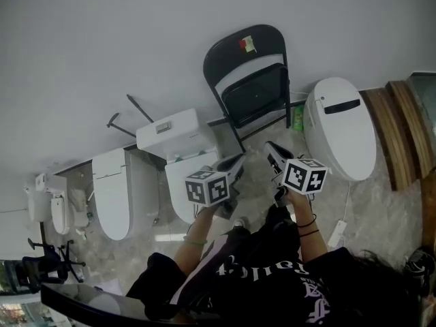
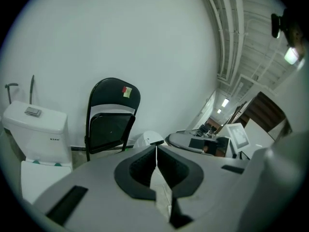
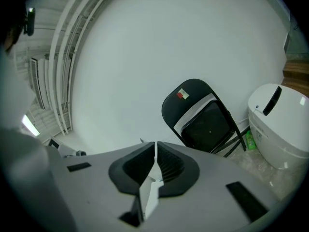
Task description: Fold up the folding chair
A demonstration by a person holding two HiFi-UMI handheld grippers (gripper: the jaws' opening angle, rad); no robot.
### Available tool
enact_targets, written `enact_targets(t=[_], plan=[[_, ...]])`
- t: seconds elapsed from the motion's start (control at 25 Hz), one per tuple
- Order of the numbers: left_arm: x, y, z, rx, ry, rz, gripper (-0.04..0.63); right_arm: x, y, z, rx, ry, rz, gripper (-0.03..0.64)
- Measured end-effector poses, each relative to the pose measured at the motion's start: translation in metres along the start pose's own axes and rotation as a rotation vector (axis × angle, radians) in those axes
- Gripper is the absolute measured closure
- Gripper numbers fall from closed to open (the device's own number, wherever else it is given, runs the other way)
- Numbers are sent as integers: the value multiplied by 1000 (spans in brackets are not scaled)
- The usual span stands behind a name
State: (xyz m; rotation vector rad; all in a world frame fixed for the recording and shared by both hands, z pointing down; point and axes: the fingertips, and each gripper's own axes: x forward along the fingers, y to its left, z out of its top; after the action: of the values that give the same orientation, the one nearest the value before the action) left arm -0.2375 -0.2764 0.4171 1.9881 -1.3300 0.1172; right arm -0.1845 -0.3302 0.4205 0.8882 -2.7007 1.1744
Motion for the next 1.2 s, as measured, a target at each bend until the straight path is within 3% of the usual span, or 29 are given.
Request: enact_targets(t=[0.32,0.44,0.56,0.84,1.2], plan=[[-106,27,-52,8,24,-75,586,-20,86,-77,-18,-82,-98,592],[-130,27,-63,0,-18,-86,586,-35,106,-103,-21,-82,-117,592],[-148,11,-74,15,-55,-103,586,-56,120,-125,-34,-76,-132,594],[-166,-37,-105,9,-47,-145,586,-103,139,-139,-72,-87,-125,595],[-178,-125,-171,-21,-91,-100,586,-217,144,-176,-142,-44,-99,597]])
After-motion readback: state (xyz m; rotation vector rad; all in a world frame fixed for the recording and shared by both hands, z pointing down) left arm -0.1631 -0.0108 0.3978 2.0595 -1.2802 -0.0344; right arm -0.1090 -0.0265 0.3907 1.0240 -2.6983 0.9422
